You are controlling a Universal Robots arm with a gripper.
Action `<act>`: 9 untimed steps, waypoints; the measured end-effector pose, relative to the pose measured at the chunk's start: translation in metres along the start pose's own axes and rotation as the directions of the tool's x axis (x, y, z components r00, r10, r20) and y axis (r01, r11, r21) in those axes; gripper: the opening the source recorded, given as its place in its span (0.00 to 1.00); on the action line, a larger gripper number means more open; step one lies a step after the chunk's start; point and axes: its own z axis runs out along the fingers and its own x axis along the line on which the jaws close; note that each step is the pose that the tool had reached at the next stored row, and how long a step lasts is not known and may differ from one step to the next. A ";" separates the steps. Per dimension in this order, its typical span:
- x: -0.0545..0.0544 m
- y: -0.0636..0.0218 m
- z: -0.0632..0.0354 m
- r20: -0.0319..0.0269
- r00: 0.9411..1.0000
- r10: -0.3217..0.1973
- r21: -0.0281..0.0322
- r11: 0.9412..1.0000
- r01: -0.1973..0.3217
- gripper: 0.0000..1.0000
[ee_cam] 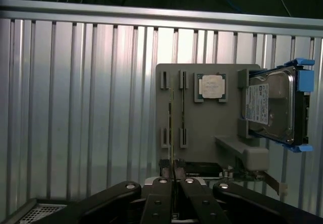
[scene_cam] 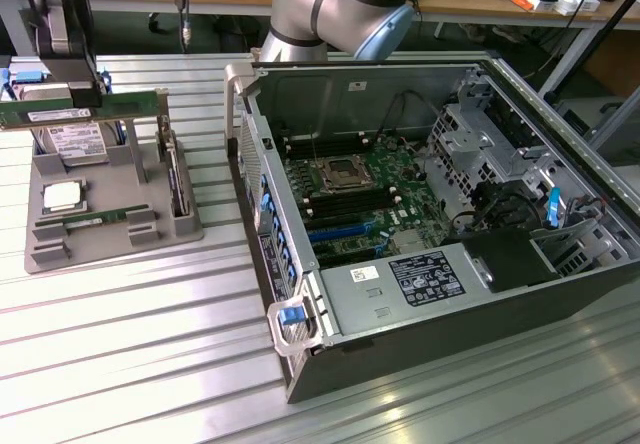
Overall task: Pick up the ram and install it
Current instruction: 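Pick up the ram and move it above insertion slot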
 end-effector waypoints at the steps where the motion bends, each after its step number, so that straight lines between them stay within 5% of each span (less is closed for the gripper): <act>1: 0.000 -0.0010 0.0000 0.000 1.000 0.000 0.000 1.000 0.000 0.12; 9: 0.001 -0.0125 -0.0006 0.000 1.000 0.000 0.000 1.000 0.000 0.12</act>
